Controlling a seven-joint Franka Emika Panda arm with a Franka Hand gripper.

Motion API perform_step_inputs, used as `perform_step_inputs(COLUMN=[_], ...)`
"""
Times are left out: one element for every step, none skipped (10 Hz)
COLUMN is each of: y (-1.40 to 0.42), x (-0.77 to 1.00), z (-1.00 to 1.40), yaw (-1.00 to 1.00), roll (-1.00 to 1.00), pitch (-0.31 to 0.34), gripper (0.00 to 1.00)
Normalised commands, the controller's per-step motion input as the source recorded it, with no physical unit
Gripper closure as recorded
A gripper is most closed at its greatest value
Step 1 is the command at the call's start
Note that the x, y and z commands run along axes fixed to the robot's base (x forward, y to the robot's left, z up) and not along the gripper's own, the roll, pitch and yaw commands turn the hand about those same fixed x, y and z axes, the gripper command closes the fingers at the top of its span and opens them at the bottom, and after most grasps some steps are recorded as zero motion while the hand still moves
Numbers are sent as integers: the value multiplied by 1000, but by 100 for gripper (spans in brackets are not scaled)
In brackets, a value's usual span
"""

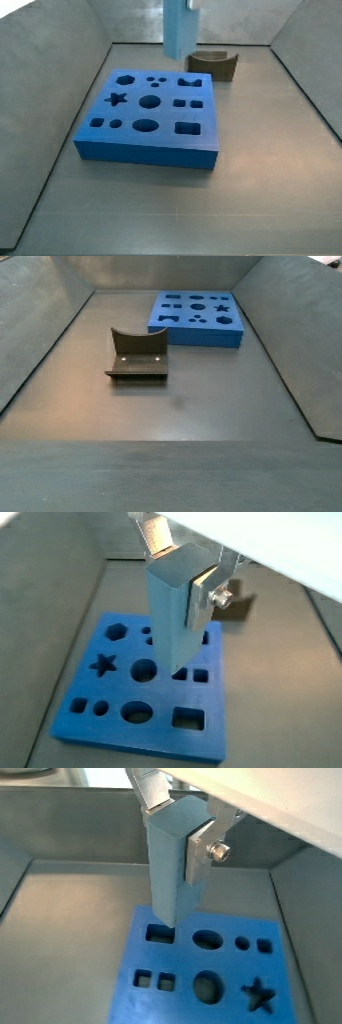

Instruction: Insert the rectangle object.

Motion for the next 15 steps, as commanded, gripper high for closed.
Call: perform_step_inputs(y=[-97,-74,-74,-46,0,0,0,-23,-129,-137,-143,-149,-63,0,0], x=[137,0,0,0,0,0,0,0,-3,0,0,0,303,451,311], z=[-237,-234,-234,-254,-291,-306,-300,-426,-431,-500,-500,-537,-603,-343,-200], yaw=[-917,-1000,-1000,-1000,-1000,-1000,-1000,-1000,-889,-843,-820,-763,-651,-234,0], roll=[0,0,0,0,0,0,0,0,-84,-83,-87,-86,-84,1,51], pitch=[0,-3,-3,-4,-7,-9,-4,0,-67,-74,-70,-59,23,123,93], gripper=[100,100,100,100,100,100,100,100,100,100,100,100,100,100,100])
